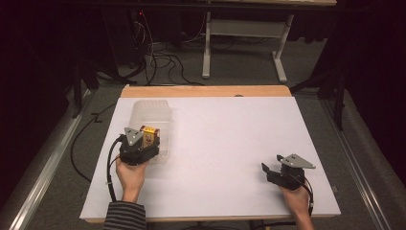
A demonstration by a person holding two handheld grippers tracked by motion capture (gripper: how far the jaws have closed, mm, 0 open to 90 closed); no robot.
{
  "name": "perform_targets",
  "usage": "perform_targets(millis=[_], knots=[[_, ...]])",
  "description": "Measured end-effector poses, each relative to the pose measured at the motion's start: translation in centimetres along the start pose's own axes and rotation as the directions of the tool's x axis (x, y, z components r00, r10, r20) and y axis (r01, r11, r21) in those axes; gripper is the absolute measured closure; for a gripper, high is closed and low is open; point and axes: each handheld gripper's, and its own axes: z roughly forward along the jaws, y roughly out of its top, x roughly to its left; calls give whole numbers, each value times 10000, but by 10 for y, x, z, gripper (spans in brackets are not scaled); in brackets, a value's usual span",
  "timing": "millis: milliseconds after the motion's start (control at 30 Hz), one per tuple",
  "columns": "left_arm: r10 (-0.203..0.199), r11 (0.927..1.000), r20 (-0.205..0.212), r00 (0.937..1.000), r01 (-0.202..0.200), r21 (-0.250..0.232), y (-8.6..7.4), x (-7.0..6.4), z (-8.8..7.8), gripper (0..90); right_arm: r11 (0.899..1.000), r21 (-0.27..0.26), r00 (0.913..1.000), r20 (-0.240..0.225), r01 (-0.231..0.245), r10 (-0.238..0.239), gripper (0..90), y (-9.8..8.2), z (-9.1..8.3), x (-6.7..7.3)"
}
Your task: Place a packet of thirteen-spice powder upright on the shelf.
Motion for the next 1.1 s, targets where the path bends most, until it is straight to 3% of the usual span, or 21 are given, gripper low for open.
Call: perform_targets(millis=[633,1100], knots=[[-94,10000,-96,9999,94,-8,-6,9,-8,323,9999,-33,9999,-2,110,-110,307,0,0,0],[-127,9999,42,9999,127,-80,-7,6,-20,313,9999,-19,9999,10,119,-119,306,0,0,0]])
